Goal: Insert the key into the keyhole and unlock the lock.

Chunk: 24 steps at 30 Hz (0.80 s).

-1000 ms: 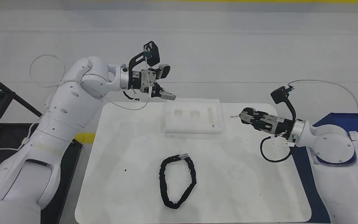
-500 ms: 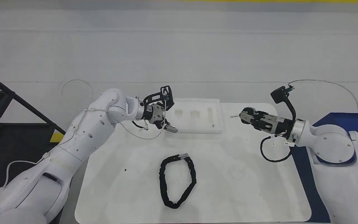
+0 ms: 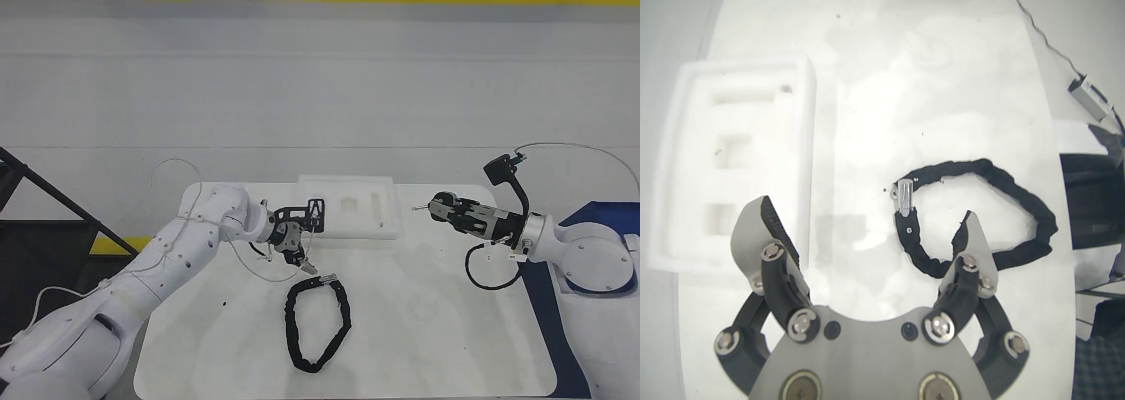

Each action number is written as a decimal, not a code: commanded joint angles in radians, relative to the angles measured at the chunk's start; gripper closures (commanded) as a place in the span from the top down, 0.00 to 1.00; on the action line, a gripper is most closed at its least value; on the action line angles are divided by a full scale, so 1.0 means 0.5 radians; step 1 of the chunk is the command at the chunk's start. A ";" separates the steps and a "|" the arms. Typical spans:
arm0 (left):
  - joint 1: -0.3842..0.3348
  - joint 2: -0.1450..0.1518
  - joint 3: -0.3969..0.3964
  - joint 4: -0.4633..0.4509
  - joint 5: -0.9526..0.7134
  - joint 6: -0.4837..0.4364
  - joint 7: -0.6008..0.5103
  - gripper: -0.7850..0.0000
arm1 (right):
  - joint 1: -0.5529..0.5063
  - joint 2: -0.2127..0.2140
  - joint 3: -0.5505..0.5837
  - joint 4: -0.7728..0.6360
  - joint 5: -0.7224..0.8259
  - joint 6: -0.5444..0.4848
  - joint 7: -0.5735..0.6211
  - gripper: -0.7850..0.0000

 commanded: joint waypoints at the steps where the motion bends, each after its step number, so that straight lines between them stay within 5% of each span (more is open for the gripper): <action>1: -0.011 -0.006 0.051 0.023 0.034 0.000 0.028 1.00 | 0.000 0.000 0.000 0.000 0.000 0.000 0.000 0.00; 19: -0.022 -0.012 0.086 0.052 0.044 0.011 0.053 1.00 | 0.000 0.000 0.000 0.000 0.000 0.000 0.000 0.00; 24: 0.093 -0.012 0.037 0.132 -0.022 0.067 0.275 1.00 | 0.000 0.000 0.000 0.000 0.000 0.000 0.000 0.00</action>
